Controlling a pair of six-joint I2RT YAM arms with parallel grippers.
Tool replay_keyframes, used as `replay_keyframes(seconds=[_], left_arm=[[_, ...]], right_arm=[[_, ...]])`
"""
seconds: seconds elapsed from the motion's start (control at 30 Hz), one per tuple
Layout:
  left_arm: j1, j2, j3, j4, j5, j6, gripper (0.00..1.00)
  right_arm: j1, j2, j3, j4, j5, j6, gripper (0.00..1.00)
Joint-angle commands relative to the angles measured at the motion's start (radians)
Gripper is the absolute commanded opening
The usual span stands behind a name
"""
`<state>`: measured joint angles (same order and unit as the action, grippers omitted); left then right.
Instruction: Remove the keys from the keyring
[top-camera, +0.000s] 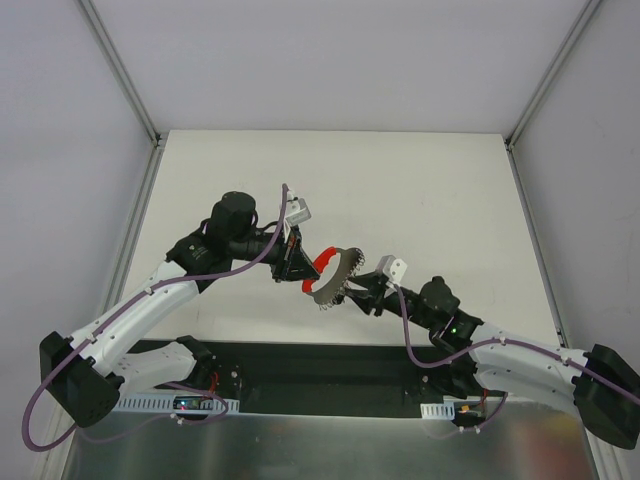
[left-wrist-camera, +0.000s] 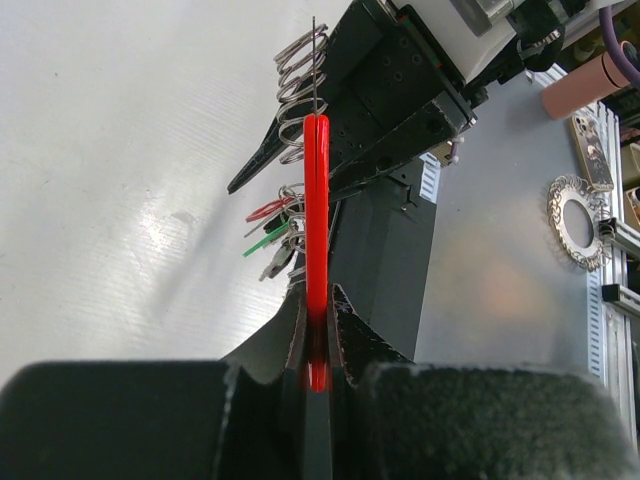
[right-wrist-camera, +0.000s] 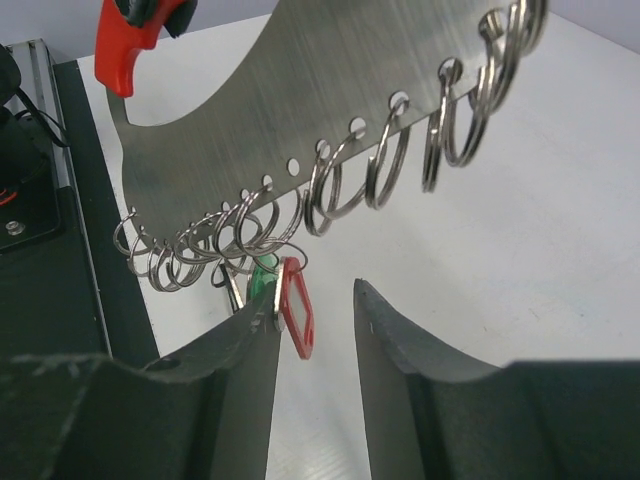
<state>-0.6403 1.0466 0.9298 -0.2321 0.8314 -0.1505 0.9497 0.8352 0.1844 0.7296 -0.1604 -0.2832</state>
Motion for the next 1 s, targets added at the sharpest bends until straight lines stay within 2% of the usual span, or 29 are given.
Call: replay_keyframes(seconds=[0.0, 0.4, 0.73, 0.97], left_arm=[[0.002, 0.001, 0.049, 0.02, 0.048, 0.017, 0.0], [0.002, 0.012, 0.052, 0.01, 0.109, 0.031, 0.0], [0.002, 0.018, 0.057, 0.008, 0.114, 0.037, 0.0], [0.002, 0.026, 0.058, 0.005, 0.118, 0.037, 0.0]], right_arm=[[0.009, -0.002, 0.003, 0.083, 0.027, -0.024, 0.38], [0.011, 0.002, 0.02, 0.088, 0.012, -0.06, 0.38], [0.012, 0.013, 0.036, 0.105, -0.073, -0.086, 0.4], [0.012, 0.031, 0.04, 0.12, -0.061, -0.085, 0.41]])
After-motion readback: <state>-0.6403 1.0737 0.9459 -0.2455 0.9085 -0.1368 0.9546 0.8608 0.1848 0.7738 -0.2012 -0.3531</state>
